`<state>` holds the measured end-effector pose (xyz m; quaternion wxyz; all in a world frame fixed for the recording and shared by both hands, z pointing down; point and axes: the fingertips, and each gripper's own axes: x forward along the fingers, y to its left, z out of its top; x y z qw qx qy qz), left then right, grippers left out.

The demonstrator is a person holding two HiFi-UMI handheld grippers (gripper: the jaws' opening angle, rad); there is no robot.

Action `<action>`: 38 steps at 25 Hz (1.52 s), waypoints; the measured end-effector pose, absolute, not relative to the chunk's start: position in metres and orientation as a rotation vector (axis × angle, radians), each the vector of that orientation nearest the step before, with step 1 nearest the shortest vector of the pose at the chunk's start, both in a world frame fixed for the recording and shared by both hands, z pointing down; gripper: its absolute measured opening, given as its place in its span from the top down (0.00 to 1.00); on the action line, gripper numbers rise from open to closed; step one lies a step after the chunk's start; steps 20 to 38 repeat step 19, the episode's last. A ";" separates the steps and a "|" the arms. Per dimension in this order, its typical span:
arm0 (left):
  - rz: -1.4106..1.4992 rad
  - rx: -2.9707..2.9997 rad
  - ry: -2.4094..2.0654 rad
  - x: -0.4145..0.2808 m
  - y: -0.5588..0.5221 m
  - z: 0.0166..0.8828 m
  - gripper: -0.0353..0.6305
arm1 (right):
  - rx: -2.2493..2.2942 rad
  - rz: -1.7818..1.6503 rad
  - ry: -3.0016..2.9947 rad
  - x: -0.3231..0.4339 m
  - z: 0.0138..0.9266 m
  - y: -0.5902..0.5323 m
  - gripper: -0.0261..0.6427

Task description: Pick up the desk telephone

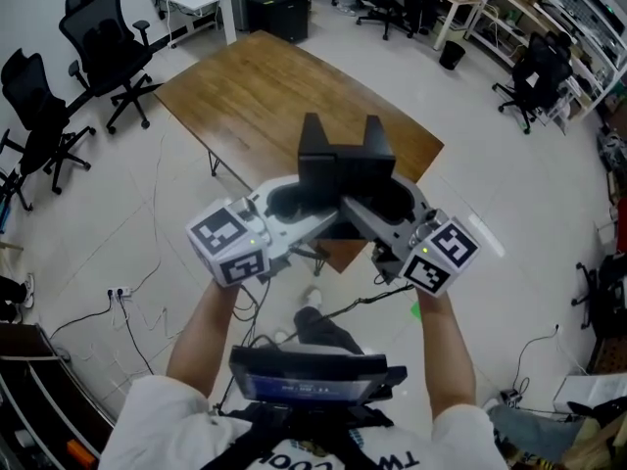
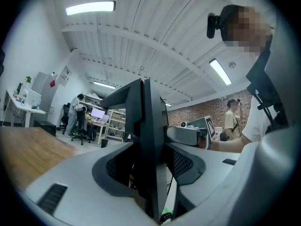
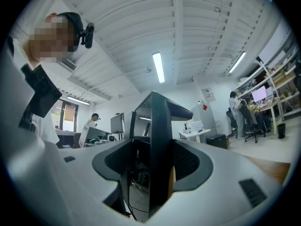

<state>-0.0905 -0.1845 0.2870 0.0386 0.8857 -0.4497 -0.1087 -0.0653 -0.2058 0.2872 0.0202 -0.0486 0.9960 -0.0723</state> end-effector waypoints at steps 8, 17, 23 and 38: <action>-0.333 2.725 -1.357 -0.083 -0.172 0.283 0.64 | -0.178 -0.203 3.079 -0.058 0.283 -0.192 0.57; -0.309 2.729 -1.339 -0.076 -0.174 0.286 0.64 | -0.196 -0.212 3.081 -0.051 0.286 -0.194 0.57; -0.303 2.729 -1.339 -0.076 -0.175 0.288 0.64 | -0.197 -0.218 3.081 -0.051 0.287 -0.195 0.57; -0.303 2.729 -1.339 -0.076 -0.175 0.288 0.64 | -0.197 -0.218 3.081 -0.051 0.287 -0.195 0.57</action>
